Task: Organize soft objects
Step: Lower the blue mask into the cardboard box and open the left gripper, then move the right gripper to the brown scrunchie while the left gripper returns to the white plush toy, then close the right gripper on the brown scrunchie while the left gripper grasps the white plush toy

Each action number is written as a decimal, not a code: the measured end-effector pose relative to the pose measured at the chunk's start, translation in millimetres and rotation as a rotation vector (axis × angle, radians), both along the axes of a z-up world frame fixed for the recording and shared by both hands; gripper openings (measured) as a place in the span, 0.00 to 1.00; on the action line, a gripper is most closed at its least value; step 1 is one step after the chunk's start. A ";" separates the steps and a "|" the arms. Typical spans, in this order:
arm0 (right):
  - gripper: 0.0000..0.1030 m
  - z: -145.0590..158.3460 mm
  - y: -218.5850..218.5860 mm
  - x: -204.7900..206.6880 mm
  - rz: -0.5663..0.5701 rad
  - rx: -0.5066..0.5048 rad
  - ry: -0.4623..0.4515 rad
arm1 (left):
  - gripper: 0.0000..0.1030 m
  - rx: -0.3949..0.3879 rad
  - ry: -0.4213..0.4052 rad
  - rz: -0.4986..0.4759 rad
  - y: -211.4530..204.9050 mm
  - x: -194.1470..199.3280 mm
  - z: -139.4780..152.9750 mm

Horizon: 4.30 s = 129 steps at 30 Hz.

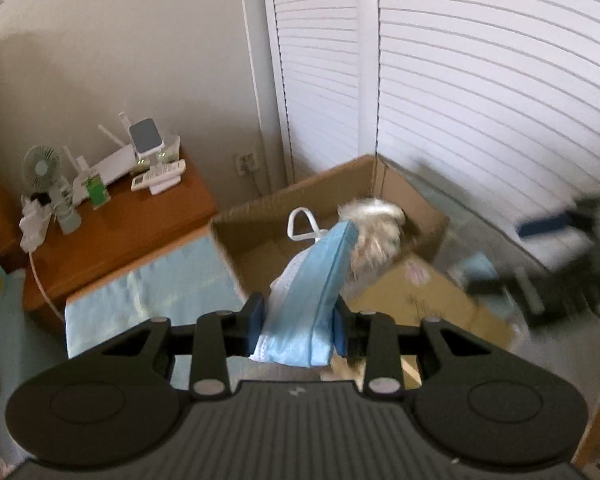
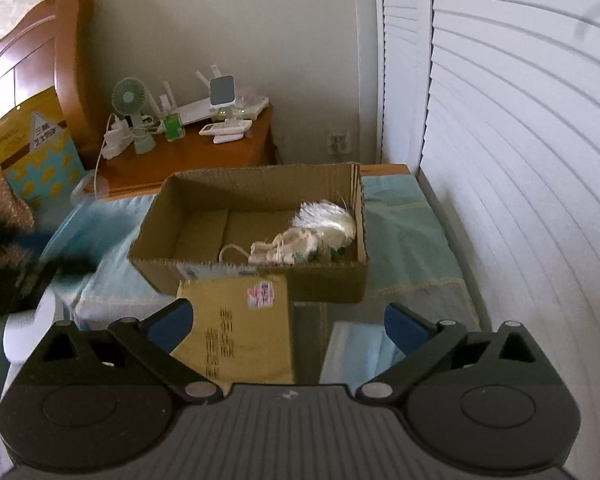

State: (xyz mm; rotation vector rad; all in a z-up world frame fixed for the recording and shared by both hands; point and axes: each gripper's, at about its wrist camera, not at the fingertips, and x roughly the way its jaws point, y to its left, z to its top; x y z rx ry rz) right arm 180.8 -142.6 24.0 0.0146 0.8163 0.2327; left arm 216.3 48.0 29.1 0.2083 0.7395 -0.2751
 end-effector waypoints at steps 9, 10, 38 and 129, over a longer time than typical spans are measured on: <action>1.00 -1.1 1.5 -16.4 0.013 -0.071 -0.043 | 0.39 0.010 -0.031 0.070 -15.7 71.4 -1.3; 1.00 -0.7 1.4 -18.1 0.015 -0.074 -0.048 | 0.51 0.004 -0.031 0.077 -16.5 76.3 -2.7; 1.00 -14.4 0.5 -83.5 0.118 -0.081 -0.056 | 0.96 -0.082 -0.136 0.109 0.5 -67.6 1.9; 0.65 -90.9 -16.2 -128.2 0.159 -0.189 -0.023 | 0.49 -0.106 0.011 0.192 8.1 -112.3 -106.3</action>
